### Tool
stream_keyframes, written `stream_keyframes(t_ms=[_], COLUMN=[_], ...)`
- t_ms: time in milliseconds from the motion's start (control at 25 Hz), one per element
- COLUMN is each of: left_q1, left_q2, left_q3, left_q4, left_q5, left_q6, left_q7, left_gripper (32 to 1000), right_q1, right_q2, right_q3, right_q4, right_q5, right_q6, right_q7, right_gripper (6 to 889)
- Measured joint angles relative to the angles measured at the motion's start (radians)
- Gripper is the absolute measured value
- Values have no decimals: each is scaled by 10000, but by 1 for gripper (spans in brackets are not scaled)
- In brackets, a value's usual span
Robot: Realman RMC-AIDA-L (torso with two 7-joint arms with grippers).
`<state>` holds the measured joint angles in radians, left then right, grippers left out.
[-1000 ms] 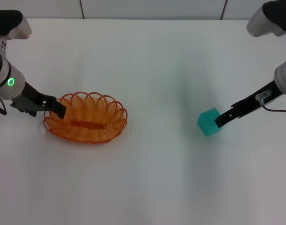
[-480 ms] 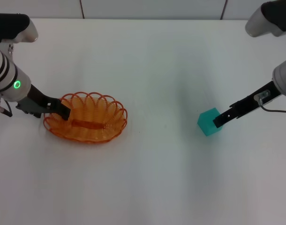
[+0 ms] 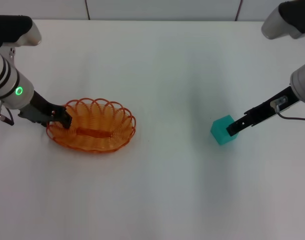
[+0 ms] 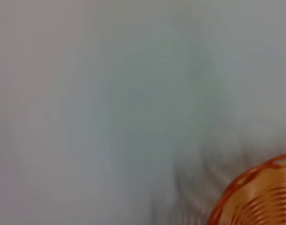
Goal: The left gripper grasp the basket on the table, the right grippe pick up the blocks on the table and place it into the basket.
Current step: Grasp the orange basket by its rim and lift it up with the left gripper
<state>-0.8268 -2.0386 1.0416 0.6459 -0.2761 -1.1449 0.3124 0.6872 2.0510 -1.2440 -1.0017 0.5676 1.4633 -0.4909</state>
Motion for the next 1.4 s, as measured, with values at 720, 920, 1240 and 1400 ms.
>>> stream_keyframes(t_ms=[720, 920, 1240, 1400], left_q1=[57, 58, 62, 28], left_q2=[40, 31, 30, 9], left_q3=[-123, -124, -248, -1093], left_q4=[18, 24, 91, 252], left_q5=[-399, -399, -400, -499], left_q6=[-85, -87, -180, -645], left_q7=[448, 480, 494, 720], left_gripper=[202, 158, 155, 145], right_q1=[-15, -2, 1, 3], right_q2=[0, 0, -1, -1], right_q3=[0, 0, 0, 0], right_q4=[0, 0, 3, 27], right_q5=[15, 15, 15, 14], right_q6=[0, 0, 0, -75], right_q7=[-13, -14, -15, -15], right_gripper=[874, 874, 873, 873])
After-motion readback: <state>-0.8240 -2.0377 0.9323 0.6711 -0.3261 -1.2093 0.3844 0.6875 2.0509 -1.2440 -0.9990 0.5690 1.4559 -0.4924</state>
